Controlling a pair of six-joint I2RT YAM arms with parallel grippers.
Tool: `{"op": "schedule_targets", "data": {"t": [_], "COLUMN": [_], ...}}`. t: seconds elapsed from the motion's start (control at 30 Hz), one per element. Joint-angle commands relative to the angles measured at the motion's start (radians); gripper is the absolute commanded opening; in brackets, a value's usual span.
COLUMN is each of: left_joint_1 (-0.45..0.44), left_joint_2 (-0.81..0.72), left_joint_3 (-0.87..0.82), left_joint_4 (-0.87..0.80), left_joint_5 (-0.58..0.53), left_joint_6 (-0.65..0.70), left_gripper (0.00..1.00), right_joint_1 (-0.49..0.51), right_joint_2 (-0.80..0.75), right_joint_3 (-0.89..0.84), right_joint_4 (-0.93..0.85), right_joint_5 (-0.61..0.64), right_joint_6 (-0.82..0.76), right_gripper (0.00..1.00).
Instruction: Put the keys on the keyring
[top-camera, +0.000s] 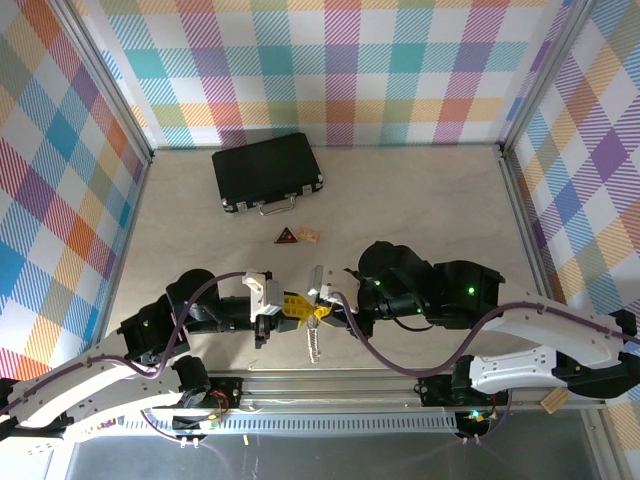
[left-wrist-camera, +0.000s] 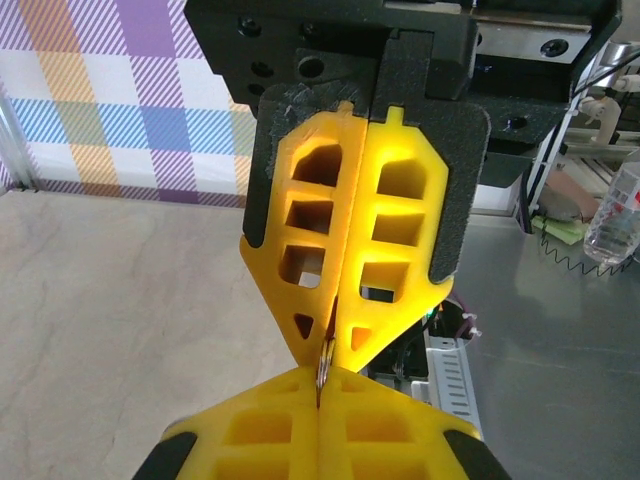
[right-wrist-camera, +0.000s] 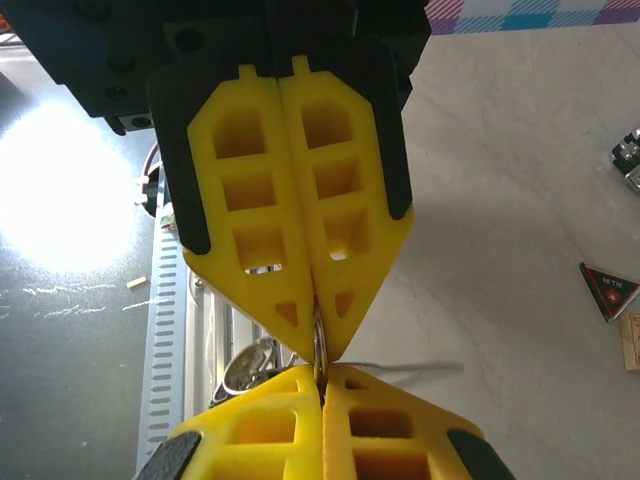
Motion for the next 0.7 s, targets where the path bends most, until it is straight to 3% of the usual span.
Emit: {"op": "schedule_targets", "data": {"t": [0.0, 0.1, 0.27, 0.43, 0.67], "left_joint_1": [-0.003, -0.003, -0.003, -0.003, -0.003], "left_joint_2": [-0.005, -0.01, -0.022, -0.016, -0.029], "left_joint_3": [0.023, 0.017, -0.019, -0.036, -0.061], "left_joint_4": [0.033, 0.062, 0.2, 0.304, 0.373], "left_joint_5": [-0.014, -0.004, 0.05, 0.122, 0.164], "left_joint_6": [-0.007, -0.016, -0.061, -0.106, -0.152], "left_gripper": [0.0, 0.0, 0.0, 0.0, 0.0], "right_joint_1": [0.012, 0.02, 0.03, 0.035, 0.037], "right_joint_2": [-0.008, -0.038, -0.105, -0.161, -0.195], "right_joint_3": [0.027, -0.009, -0.107, -0.168, -0.176], "right_joint_4": [0.006, 0.055, 0.19, 0.279, 0.314], "right_joint_5": [-0.018, -0.019, -0.027, -0.082, -0.098], "right_joint_6": [-0.021, -0.01, 0.035, 0.063, 0.073], "right_gripper": [0.0, 0.0, 0.16, 0.22, 0.2]}}
